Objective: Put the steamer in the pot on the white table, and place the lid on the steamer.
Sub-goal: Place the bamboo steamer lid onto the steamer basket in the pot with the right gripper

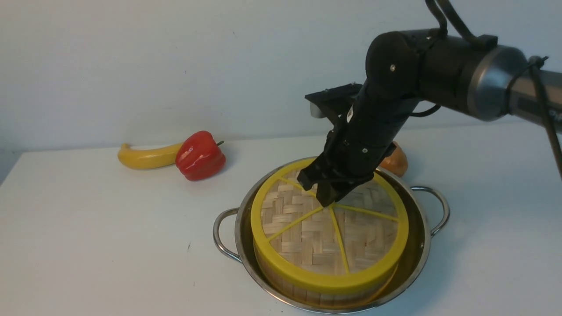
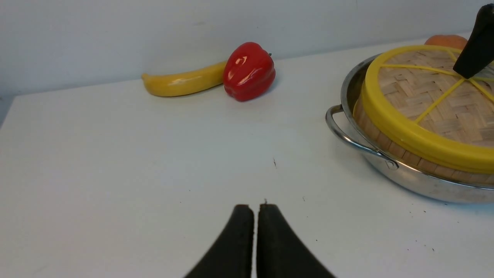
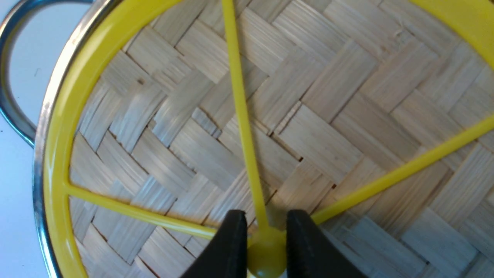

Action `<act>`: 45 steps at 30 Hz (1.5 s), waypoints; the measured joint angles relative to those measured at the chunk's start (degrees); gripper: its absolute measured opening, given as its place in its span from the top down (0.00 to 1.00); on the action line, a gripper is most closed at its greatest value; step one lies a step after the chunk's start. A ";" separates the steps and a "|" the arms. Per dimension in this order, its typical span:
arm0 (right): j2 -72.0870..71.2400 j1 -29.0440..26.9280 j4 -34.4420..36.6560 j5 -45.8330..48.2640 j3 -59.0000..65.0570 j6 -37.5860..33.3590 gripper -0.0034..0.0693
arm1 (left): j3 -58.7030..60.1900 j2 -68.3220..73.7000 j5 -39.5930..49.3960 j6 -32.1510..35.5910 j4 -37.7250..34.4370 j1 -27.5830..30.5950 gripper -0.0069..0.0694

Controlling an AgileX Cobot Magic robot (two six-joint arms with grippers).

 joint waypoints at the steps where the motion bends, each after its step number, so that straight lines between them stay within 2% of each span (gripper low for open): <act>1: 0.00 0.00 -0.13 0.00 0.00 -0.02 0.76 | 0.00 0.00 0.00 0.00 0.00 0.00 0.90; 45: 0.00 0.96 -4.43 -0.68 -0.05 0.92 0.76 | 0.00 0.00 0.00 0.00 0.00 0.00 0.90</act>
